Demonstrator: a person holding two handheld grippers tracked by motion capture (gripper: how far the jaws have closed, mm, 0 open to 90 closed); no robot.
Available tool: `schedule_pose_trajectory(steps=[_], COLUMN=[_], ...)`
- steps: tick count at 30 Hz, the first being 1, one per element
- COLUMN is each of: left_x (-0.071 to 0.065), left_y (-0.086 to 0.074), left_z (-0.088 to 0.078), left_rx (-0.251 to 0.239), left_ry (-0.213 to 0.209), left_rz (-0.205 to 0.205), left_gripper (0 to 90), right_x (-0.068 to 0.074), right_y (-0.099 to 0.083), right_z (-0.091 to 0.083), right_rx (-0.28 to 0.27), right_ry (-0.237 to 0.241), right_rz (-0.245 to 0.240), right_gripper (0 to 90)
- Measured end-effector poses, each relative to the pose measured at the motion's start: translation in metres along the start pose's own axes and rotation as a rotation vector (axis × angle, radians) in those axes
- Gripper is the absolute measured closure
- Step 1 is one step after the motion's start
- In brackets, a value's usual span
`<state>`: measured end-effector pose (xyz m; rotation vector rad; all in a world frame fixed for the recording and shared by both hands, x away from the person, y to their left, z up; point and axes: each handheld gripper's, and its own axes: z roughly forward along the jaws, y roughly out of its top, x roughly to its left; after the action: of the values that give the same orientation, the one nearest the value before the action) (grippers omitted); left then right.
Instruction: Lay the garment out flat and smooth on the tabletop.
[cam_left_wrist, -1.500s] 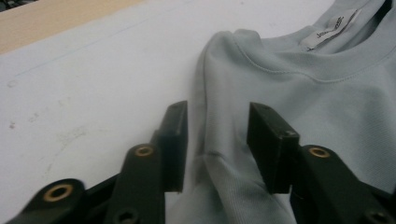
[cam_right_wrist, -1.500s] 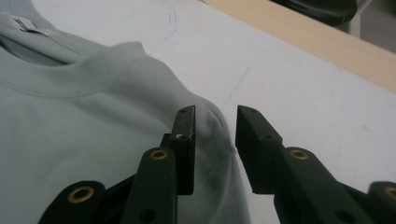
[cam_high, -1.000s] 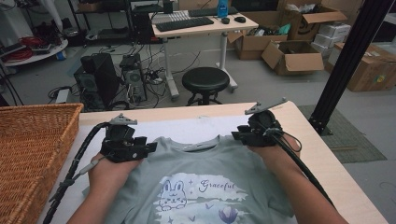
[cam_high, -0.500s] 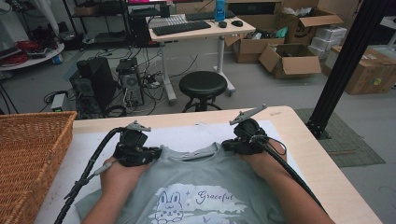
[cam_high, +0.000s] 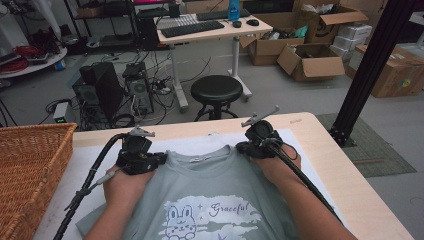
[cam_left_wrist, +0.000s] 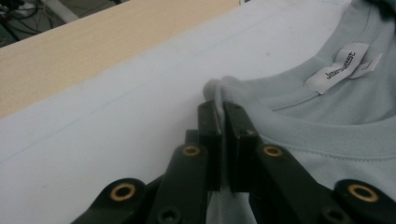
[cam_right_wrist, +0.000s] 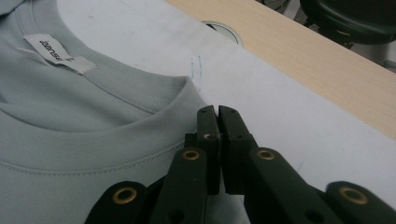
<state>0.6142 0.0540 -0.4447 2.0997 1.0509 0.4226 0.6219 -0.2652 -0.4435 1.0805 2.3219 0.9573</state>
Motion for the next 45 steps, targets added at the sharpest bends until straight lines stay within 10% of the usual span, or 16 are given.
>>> schedule_pose_trajectory(steps=[6, 14, 18, 23, 34, 45], left_x=[0.000, -0.003, -0.006, -0.010, -0.021, -0.028], left_y=[-0.001, -0.012, -0.018, -0.024, -0.031, -0.034], left_z=[-0.007, -0.040, -0.064, -0.093, -0.124, -0.131], left_rx=[0.007, -0.016, -0.048, -0.082, -0.135, -0.143], left_ry=[-0.001, 0.005, 0.009, 0.008, -0.003, -0.026], left_rz=[-0.040, -0.035, -0.031, -0.020, 0.001, -0.003], left_gripper=[58.0, 52.4, 52.5, 53.2, 53.1, 50.4], right_x=[0.004, -0.013, -0.014, -0.007, -0.034, -0.022], right_y=[-0.003, -0.049, -0.073, -0.072, -0.064, -0.059], right_z=[-0.014, -0.074, -0.078, -0.085, -0.080, -0.082], right_rx=[0.027, -0.011, 0.032, 0.078, 0.128, -0.046], right_ry=[-0.017, -0.077, -0.020, 0.045, -0.064, -0.038], right_rz=[-0.027, 0.114, 0.167, 0.108, 0.052, 0.147], right_gripper=[70.9, 62.9, 57.9, 87.4, 88.8, 53.6])
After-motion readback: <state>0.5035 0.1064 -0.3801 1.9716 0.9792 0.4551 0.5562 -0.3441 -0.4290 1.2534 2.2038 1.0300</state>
